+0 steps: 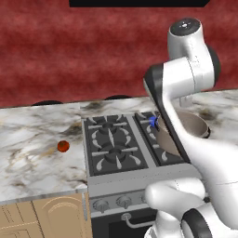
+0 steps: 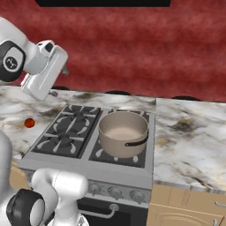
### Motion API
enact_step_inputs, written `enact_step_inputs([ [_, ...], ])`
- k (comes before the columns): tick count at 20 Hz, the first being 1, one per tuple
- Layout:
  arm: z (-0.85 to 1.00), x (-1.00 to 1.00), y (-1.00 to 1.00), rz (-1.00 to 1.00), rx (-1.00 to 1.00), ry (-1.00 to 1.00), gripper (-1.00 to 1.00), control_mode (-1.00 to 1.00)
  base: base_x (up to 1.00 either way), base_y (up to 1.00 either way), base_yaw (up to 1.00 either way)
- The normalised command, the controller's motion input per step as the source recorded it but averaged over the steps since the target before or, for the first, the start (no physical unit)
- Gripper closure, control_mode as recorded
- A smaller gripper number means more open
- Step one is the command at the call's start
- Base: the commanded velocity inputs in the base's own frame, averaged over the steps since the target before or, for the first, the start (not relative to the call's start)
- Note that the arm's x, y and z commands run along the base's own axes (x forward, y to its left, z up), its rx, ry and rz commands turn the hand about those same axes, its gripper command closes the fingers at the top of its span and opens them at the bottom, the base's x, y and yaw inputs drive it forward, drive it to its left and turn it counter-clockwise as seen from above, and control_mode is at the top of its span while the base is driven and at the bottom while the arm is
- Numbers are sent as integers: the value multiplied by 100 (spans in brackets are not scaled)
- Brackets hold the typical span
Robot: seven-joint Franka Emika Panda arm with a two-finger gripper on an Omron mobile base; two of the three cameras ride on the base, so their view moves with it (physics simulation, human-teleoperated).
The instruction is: Turn on the burner for the pot on the stove. Wait thirty seconds for the pot to heat up. Then add the tomato to the pot.
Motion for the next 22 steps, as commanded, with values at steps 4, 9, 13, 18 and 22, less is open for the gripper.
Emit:
enact_step_inputs([
  [4, 0, 5, 66, -17, 24, 8, -100, -100, 0, 0, 0],
  [9, -31, 0, 52, -20, 42, 9, -100, -100, 0, 0, 0],
  [13, -56, 1, 51, -24, 46, 0, -100, -100, 0, 0, 0],
  [18, -49, 13, 71, -28, 14, 1, -100, -100, 0, 0, 0],
  [22, -34, 23, 77, -26, 0, 11, -100, -100, 0, 0, 0],
])
